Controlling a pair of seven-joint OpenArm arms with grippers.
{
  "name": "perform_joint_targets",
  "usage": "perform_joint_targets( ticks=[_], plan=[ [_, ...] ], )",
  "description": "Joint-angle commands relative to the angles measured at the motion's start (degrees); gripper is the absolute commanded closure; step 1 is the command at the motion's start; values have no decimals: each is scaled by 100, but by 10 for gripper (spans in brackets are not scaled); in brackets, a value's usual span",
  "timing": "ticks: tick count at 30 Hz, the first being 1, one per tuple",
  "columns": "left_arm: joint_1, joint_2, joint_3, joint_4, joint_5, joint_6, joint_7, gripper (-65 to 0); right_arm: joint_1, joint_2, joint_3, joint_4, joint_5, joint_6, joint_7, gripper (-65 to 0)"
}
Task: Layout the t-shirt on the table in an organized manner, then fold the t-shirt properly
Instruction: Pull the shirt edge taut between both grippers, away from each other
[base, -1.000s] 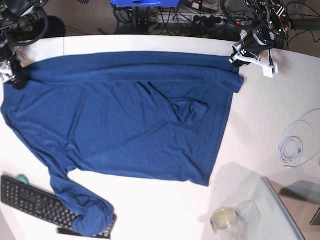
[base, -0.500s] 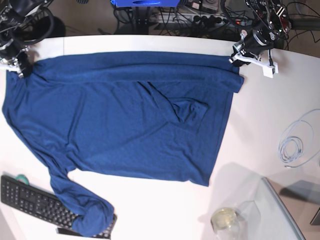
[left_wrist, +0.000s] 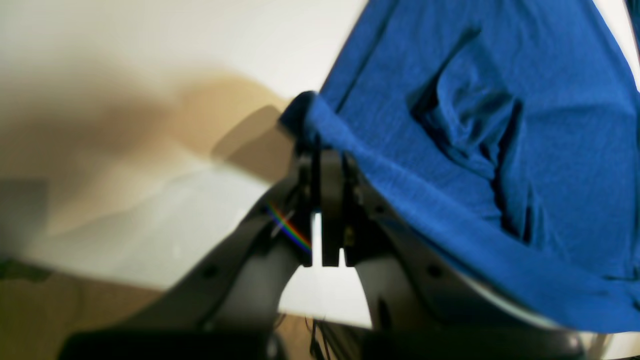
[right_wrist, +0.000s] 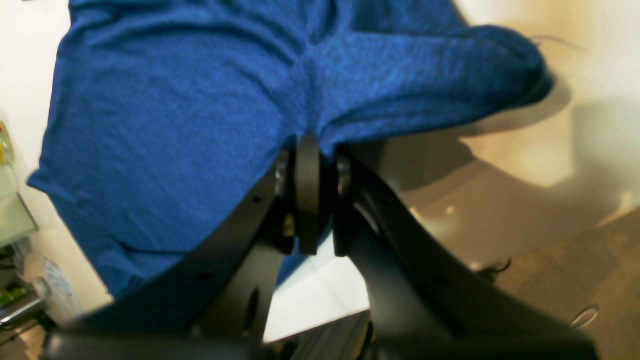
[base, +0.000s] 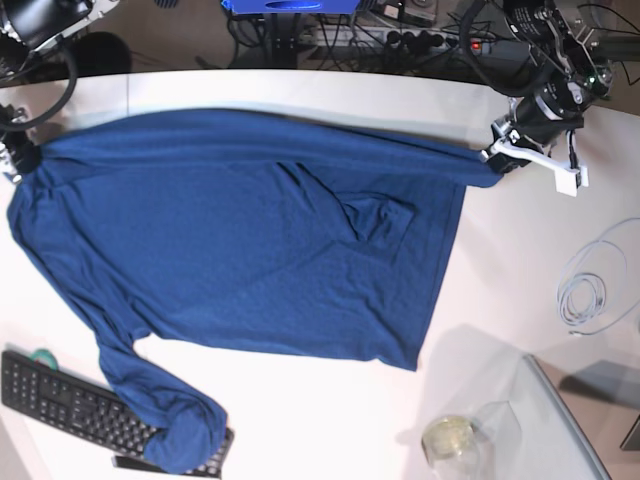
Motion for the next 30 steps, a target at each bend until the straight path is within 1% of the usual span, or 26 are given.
perform_joint_targets(
  ticks=[1,3,8,14,18,22,26,29,30],
  plan=[
    [46,-28,-97,140,-34,-8,-1,0,46,103,136,208,68,23,-21,-6],
    [90,-2,-220,123,-34,-8,-1,0,46,103,233,252,59,23,-153,-6],
    [265,-28,-237,26,-34,-8,-10,0,-77,103,207,234,32,15,-144,-6],
    [459,-19,-211,17,-8,-8,-18,0,-217,103,224,-443,24,15,-118,-6],
    [468,-37,-211,-369,-8,-8,-27,0,-384,112,198,-777,24,15,348,-6],
    [450,-81,-229,-748,1,-17,-36,0,-446,112,198,-1058,24,15,506,-6],
    [468,-116,-246,-791,1,-17,-36,0,-481,112,198,-1155,24,15,524,-6],
    [468,-125,-255,-800,1,-17,-62,0,-481,112,198,-1217,24,15,726,-6],
    [468,-125,-255,-800,1,-17,-150,0,-490,112,198,-1225,24,15,770,-6]
  ],
)
